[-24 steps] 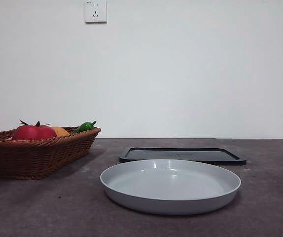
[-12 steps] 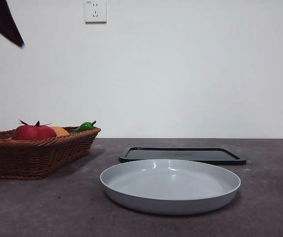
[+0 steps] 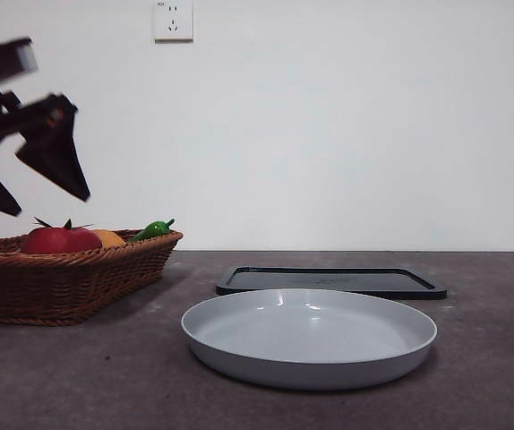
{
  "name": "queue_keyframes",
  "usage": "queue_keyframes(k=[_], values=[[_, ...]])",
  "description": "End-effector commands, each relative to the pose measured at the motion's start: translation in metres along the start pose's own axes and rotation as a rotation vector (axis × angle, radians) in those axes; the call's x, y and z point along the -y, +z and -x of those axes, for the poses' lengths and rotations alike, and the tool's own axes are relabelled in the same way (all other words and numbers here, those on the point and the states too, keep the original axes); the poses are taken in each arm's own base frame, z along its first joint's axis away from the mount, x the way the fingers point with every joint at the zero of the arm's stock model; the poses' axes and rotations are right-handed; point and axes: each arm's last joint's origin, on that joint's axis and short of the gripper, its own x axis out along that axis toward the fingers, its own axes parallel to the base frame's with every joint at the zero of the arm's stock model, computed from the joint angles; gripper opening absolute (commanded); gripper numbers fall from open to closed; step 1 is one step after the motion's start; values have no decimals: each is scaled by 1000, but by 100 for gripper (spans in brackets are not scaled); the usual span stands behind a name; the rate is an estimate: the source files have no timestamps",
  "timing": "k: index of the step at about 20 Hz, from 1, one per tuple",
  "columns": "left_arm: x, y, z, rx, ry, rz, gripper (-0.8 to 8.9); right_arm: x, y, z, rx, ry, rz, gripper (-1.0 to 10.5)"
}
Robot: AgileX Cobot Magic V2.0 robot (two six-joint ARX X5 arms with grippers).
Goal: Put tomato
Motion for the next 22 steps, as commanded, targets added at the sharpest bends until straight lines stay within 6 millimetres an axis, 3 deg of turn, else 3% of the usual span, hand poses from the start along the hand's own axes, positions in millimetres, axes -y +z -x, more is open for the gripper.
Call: queue_keyframes(k=[1,10,13,15,19,22], values=[[0,3,-15,-3,-8,-41,531,-2,4,3,18,2,2,450],[2,-8,-53,-59,8,-91,520,-2,4,3,17,6,-23,450],[2,-10,-54,-72,7,-88,369,-2,4,3,17,6,-23,450],[2,-10,-54,-71,7,-87,359,-2,4,3,17,6,-23,450],[4,-2,-43,-32,10,-83,329,-2,4,3,18,6,-22,450],[18,17,-12,90,4,-111,330,-2,4,3,18,6,-22,450]])
